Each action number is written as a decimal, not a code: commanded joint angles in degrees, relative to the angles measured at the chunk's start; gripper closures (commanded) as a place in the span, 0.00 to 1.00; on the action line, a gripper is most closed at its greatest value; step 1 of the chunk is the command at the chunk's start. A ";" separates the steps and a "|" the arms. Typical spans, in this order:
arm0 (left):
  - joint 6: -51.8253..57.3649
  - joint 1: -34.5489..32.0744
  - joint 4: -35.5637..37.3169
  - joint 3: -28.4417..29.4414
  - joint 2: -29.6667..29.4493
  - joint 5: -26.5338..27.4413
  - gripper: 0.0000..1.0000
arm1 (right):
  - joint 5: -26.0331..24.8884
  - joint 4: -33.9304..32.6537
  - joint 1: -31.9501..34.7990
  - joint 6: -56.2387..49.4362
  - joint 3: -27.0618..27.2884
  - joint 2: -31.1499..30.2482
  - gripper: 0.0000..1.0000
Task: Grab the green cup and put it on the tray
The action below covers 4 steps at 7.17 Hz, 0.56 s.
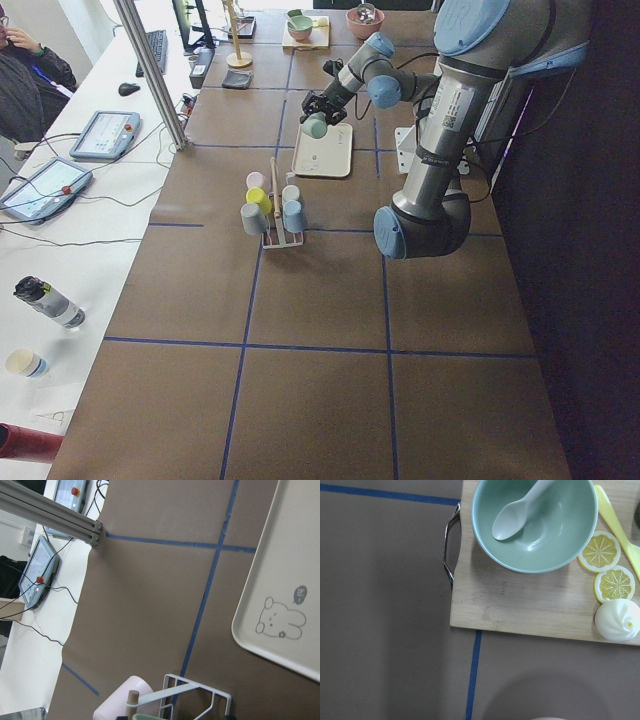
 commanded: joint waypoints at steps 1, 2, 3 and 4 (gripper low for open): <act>-9.05 0.47 -13.77 3.88 0.02 -0.04 0.38 | -0.03 0.00 -0.01 0.00 0.00 0.00 0.00; -12.48 0.48 -24.80 7.56 0.02 -0.04 0.38 | 0.06 0.00 -0.01 0.00 0.00 0.00 0.00; -15.47 0.48 -36.31 12.82 0.02 -0.04 0.38 | 0.06 0.09 -0.01 0.00 0.09 0.09 0.00; -16.63 0.48 -46.96 17.66 0.02 -0.04 0.36 | 0.06 0.09 -0.01 0.00 0.09 0.09 0.00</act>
